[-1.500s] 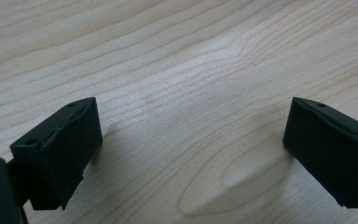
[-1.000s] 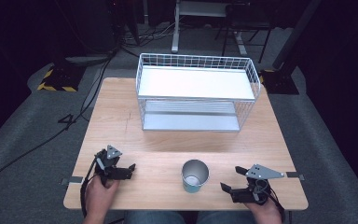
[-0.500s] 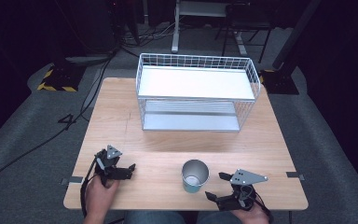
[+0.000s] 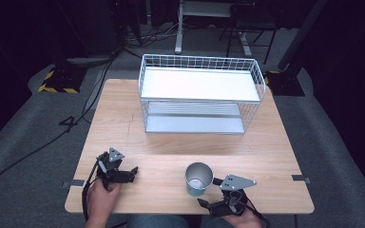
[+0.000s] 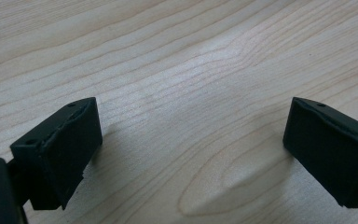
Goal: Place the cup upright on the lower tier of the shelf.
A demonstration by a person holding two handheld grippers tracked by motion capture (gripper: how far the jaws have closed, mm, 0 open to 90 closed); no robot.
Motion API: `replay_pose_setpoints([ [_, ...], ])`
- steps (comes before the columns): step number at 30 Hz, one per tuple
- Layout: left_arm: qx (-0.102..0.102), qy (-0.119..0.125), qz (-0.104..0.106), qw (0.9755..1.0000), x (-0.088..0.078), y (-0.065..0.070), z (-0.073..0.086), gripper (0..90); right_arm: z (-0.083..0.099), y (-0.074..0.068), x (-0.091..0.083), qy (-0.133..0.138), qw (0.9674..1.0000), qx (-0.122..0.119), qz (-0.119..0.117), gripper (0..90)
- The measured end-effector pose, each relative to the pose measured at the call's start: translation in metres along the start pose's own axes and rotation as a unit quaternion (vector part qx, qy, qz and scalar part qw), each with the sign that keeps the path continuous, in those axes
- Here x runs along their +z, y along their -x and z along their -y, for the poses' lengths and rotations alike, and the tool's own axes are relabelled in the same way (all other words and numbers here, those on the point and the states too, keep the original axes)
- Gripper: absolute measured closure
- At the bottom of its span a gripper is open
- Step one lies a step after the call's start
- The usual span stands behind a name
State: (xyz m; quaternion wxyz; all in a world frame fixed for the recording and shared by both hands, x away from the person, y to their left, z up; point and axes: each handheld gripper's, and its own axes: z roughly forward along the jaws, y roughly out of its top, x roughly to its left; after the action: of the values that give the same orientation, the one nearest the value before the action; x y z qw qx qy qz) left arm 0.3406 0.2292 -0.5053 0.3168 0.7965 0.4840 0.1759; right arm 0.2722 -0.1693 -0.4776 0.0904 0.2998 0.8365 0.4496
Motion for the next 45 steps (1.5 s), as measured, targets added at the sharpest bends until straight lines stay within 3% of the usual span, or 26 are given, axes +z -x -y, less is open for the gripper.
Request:
replay_pose_setpoints([
  [5,0.0,0.0,0.0,1.0,0.0,0.0,0.0,4.8,0.001,-0.002,0.016,-0.004,1.0,0.002,0.004,13.3],
  [6,0.0,0.0,0.0,1.0,0.0,0.0,0.0,4.8,0.002,-0.003,0.023,-0.007,0.9999,0.001,0.014,14.8],
  [16,0.0,0.0,0.0,1.0,0.0,0.0,0.0,4.8,0.002,-0.007,0.039,-0.004,0.9992,0.006,0.039,16.1],
  [28,0.0,0.0,0.0,1.0,0.0,0.0,0.0,4.8,0.002,-0.01,0.04,0.019,0.9978,-0.005,0.064,24.6],
  [35,0.0,0.0,0.0,1.0,0.0,0.0,0.0,4.8,0.0,-0.011,0.039,0.026,0.9978,-0.015,0.06,24.8],
  [45,0.0,0.0,0.0,1.0,0.0,0.0,0.0,4.8,-0.012,-0.003,0.034,0.038,0.9978,-0.003,0.055,25.0],
])
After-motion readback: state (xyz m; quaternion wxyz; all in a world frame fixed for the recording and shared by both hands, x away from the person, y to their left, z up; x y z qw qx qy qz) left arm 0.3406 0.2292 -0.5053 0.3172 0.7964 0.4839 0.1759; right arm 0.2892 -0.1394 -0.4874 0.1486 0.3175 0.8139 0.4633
